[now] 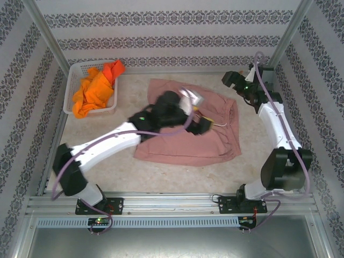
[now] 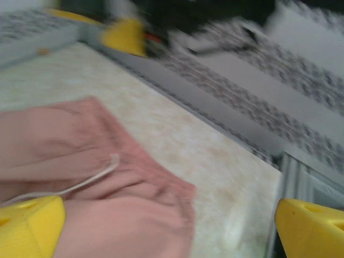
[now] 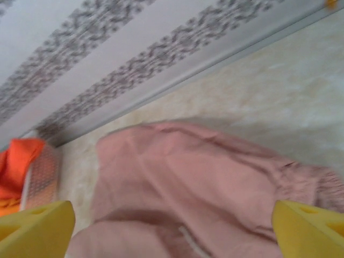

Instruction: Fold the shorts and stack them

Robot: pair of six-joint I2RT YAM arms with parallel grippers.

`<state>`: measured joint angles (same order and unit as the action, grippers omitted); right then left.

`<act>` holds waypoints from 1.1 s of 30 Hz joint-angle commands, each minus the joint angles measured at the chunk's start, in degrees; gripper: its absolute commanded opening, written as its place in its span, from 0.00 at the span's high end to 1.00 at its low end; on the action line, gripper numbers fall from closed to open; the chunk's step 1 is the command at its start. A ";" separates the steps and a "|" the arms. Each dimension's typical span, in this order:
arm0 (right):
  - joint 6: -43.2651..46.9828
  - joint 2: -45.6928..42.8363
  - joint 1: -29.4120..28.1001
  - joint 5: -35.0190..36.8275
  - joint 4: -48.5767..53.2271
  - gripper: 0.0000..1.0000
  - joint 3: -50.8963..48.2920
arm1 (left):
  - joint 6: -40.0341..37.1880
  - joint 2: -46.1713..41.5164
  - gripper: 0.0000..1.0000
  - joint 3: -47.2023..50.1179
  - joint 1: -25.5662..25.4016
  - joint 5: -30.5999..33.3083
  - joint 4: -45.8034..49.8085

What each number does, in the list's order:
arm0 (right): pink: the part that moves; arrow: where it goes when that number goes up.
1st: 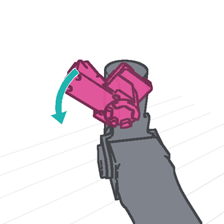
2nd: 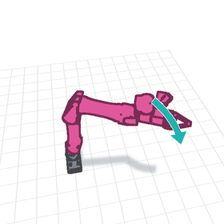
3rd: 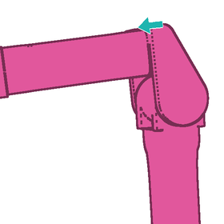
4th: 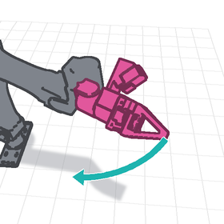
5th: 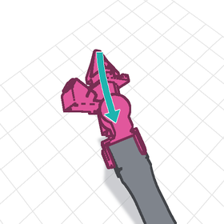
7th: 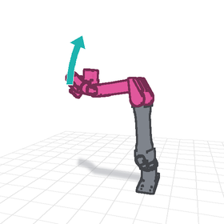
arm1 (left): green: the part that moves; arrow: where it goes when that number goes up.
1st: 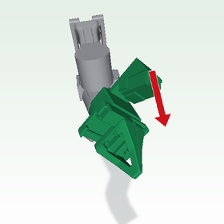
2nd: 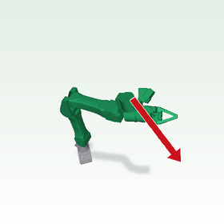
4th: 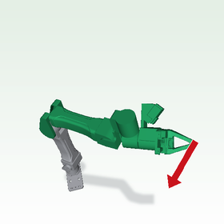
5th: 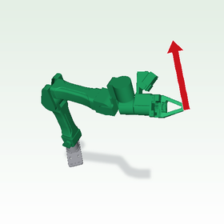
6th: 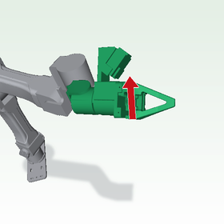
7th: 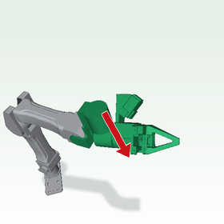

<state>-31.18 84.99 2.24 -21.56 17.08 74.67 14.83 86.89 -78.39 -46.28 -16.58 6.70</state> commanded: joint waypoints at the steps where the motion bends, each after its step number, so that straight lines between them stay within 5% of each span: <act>1: -2.02 -0.72 -4.68 -4.79 -0.45 0.02 -6.04 | 7.92 -4.22 0.00 10.53 3.63 1.98 0.23; 7: -1.64 -1.06 -10.69 -4.54 0.10 0.02 -14.16 | 17.63 -11.83 0.01 25.05 7.43 7.62 6.13; 14: -0.48 -1.20 -11.27 0.25 -1.18 0.02 -19.71 | 24.07 -16.83 0.08 36.77 10.66 10.88 6.79; 23: -3.13 5.91 -8.02 -1.55 -1.91 0.03 -15.33 | 23.18 -13.36 0.14 35.62 12.54 16.06 13.98; 33: -5.12 5.02 -7.96 -0.81 -4.25 0.05 -17.43 | 22.71 -10.29 0.25 38.38 14.43 14.94 14.70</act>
<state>-34.96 91.22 -5.76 -23.20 14.48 57.69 37.76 74.43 -40.84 -32.49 -2.33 19.81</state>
